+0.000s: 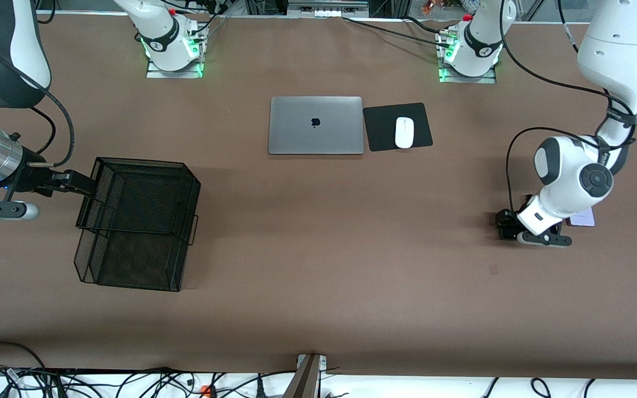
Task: Place phones with both arms
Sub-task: 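Carry the flip phone with the left gripper to the table middle, release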
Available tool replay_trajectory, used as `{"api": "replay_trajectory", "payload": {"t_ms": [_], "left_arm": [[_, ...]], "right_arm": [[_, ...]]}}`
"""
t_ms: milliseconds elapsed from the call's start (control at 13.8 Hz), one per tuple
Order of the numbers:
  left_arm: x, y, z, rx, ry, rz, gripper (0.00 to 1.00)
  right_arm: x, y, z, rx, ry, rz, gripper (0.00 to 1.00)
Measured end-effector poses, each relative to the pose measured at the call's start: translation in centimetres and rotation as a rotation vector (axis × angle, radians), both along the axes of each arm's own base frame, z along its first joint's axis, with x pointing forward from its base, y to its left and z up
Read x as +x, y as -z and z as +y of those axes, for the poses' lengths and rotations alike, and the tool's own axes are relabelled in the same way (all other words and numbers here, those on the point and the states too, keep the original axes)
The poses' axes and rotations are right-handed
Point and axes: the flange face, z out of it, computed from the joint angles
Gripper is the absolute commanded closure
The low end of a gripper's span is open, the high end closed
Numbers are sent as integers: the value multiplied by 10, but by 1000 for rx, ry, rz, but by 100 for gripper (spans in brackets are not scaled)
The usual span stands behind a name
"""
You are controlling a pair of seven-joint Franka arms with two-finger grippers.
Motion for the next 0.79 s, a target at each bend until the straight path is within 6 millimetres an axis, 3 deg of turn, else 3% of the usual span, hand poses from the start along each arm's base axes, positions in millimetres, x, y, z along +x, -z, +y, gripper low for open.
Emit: {"api": "replay_trajectory", "payload": {"t_ms": [217,506,795], "left_arm": [[22,-30,-65,-4,-48,-9,100],[12,-38,-189,-11,-164,5,100],[3,-59,-313,-17,-212,8,100]], "right_arm": [[0,0,0,0,0,0,0],[0,0,0,0,0,0,0],[0,0,0,0,0,0,0]]}}
